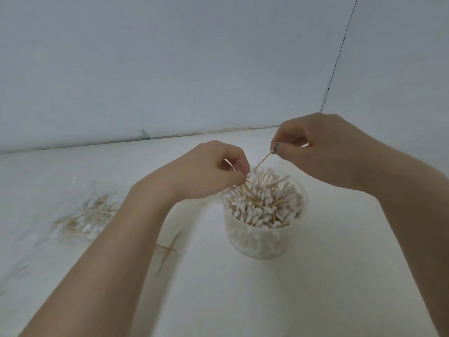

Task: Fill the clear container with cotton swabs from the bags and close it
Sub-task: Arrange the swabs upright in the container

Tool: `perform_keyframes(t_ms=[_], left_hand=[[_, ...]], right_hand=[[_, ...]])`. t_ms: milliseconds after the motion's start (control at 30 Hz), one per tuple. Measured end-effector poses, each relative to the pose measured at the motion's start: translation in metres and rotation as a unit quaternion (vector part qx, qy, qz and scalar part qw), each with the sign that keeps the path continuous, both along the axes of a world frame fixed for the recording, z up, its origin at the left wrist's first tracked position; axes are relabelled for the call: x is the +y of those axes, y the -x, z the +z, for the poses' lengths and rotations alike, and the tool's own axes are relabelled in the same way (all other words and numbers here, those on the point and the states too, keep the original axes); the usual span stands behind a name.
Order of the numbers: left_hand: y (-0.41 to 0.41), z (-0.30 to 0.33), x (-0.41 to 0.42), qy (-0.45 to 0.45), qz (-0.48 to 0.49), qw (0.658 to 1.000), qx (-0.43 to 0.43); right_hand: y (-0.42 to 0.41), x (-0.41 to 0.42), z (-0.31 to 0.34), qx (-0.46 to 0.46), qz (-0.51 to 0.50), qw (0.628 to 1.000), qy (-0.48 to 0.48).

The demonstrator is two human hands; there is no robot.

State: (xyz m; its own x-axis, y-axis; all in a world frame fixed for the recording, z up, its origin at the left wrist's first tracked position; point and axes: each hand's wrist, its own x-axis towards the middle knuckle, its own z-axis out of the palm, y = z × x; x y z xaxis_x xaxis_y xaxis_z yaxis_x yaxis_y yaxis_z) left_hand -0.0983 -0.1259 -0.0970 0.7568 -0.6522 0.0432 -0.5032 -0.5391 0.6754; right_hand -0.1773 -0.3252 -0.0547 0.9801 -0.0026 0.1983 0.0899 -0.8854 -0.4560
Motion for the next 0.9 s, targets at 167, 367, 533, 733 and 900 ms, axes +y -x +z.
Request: perform_keyframes(t_ms=[167, 367, 533, 733, 900], left_hand=[[0.000, 0.002, 0.003, 0.005, 0.006, 1.000, 0.003], [0.002, 0.002, 0.003, 0.030, 0.000, 1.000, 0.006], [0.002, 0.001, 0.003, 0.043, 0.001, 0.999, 0.011], [-0.001, -0.002, 0.002, 0.032, 0.005, 0.999, -0.005], [0.000, -0.003, -0.004, 0.030, 0.017, 0.999, -0.020]], right_hand=[[0.005, 0.009, 0.006, -0.034, -0.018, 0.998, 0.053], [-0.006, 0.029, -0.021, -0.038, 0.000, 0.989, 0.140], [-0.016, 0.029, -0.035, -0.025, 0.020, 0.996, 0.087], [-0.024, 0.015, -0.043, 0.052, -0.002, 0.975, -0.218], [-0.028, 0.008, -0.052, 0.108, 0.001, 0.932, -0.346]])
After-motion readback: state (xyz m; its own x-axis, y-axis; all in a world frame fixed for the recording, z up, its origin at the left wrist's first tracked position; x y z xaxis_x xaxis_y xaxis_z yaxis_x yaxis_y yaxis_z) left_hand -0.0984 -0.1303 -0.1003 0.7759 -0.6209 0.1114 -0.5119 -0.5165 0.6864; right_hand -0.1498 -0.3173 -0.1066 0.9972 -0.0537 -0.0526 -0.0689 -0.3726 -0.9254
